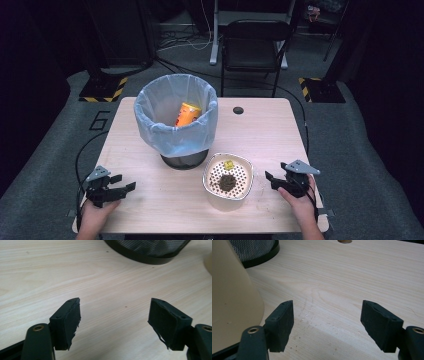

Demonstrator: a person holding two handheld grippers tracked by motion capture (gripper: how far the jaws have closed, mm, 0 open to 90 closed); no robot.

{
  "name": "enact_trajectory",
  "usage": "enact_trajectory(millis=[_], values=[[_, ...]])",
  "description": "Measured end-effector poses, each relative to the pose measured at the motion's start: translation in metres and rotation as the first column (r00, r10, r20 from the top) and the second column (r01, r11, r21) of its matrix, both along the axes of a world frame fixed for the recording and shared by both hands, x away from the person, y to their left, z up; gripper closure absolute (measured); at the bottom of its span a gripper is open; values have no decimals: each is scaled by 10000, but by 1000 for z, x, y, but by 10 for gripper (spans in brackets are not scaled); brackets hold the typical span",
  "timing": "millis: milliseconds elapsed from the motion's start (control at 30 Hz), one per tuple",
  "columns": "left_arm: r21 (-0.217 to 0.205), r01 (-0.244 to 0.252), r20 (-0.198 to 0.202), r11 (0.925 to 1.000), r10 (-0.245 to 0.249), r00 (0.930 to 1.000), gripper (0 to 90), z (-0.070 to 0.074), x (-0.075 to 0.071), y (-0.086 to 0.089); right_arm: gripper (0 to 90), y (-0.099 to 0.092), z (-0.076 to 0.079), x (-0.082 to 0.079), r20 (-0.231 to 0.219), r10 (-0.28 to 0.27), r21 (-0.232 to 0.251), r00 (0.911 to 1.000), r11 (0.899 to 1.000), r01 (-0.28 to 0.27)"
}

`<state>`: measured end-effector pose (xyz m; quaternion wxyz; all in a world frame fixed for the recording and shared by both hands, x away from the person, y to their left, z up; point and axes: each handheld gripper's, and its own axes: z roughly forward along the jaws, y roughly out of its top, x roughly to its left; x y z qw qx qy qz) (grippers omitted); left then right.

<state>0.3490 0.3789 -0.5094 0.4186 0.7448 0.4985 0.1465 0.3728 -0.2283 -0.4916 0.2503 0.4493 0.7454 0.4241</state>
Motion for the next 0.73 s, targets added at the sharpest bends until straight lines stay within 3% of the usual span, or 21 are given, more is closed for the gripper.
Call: enact_trajectory(millis=[167, 267, 333, 433, 500, 633, 733], values=[[46, -498, -42, 9987, 498, 9987, 220, -8, 4, 5, 264, 1, -3, 1, 3, 34, -85, 10000, 10000, -34], [326, -915, 11, 9953, 915, 9958, 192, -10, 5, 6, 264, 3, -5, 2, 3, -31, -202, 10000, 9998, 31], [689, -1047, 243, 9921, 1032, 9944, 190, -10, 6, 9, 261, 3, -6, 2, 19, -106, -217, 9999, 9997, 106], [374, -1227, 289, 9917, 1217, 9922, 179, -9, 6, 12, 254, 2, -8, 3, -60, -124, -278, 9999, 9995, 123], [395, -1321, 230, 9905, 1313, 9911, 158, -9, 6, 14, 251, 2, -9, 4, -96, -173, -297, 9998, 9994, 170], [941, -1607, 656, 9825, 1549, 9857, 148, -11, 7, 13, 241, 1, -12, 6, -209, -201, -463, 9996, 9987, 191], [991, -1633, 474, 9816, 1593, 9861, 147, -13, 7, 12, 228, 0, -15, 7, -317, -333, -505, 9989, 9982, 317]])
